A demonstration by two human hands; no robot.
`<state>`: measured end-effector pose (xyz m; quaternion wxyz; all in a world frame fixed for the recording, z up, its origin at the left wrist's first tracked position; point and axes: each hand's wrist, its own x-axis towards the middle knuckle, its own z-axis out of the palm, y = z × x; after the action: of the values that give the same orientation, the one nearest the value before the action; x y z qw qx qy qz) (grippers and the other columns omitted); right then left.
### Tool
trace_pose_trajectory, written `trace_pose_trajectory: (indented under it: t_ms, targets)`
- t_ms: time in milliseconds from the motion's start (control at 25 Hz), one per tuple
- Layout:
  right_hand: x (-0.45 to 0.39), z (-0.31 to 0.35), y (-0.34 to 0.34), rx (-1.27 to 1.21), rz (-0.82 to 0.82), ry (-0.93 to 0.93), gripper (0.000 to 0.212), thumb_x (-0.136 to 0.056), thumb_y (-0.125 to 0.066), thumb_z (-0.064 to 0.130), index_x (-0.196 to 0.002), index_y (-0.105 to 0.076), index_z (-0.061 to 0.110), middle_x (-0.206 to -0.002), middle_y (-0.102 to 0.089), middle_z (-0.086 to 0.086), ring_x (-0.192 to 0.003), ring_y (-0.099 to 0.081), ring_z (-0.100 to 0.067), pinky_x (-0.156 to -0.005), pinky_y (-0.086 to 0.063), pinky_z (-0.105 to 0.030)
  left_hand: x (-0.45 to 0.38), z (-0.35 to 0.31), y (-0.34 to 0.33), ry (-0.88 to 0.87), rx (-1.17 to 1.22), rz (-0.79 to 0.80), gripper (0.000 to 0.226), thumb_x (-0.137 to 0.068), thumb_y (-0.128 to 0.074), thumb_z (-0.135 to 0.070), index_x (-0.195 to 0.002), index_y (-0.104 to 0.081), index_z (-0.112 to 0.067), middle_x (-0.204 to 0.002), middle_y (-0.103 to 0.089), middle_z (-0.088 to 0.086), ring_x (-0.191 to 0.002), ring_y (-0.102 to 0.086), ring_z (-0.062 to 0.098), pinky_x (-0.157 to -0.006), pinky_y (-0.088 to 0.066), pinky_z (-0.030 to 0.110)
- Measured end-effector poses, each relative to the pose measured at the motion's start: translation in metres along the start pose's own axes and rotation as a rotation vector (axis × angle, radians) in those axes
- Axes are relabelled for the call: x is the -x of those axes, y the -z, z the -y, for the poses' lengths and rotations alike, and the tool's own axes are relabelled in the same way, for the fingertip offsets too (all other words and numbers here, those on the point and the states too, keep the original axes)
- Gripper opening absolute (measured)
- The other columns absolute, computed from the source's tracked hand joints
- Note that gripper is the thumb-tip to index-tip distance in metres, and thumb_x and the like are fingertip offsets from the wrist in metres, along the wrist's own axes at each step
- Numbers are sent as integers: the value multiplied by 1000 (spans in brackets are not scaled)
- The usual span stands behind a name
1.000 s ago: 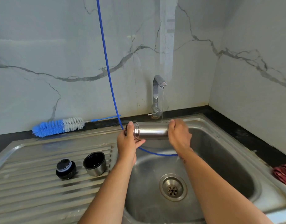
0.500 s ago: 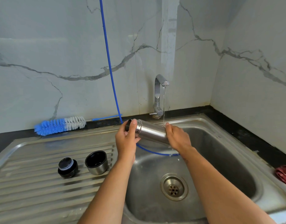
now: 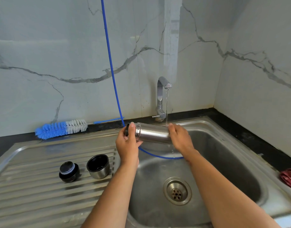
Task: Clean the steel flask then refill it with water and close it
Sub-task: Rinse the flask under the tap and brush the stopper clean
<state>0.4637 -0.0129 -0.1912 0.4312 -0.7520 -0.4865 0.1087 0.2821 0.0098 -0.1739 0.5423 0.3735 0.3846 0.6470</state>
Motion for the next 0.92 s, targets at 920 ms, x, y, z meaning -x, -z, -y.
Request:
trace_pose_trajectory:
  t_ms: [920]
  targets:
    - [8,67,9,-132,-359,330,51,-87,-74,52,-121,-60,18,-102,-65,2,-90,-63,-15,-82,-59,-37,29,15,-10,664,442,-314,35,-108,-39,-36,-117,-51,-5,-126,-55,27,-118,-59,50,-83,-57,49]
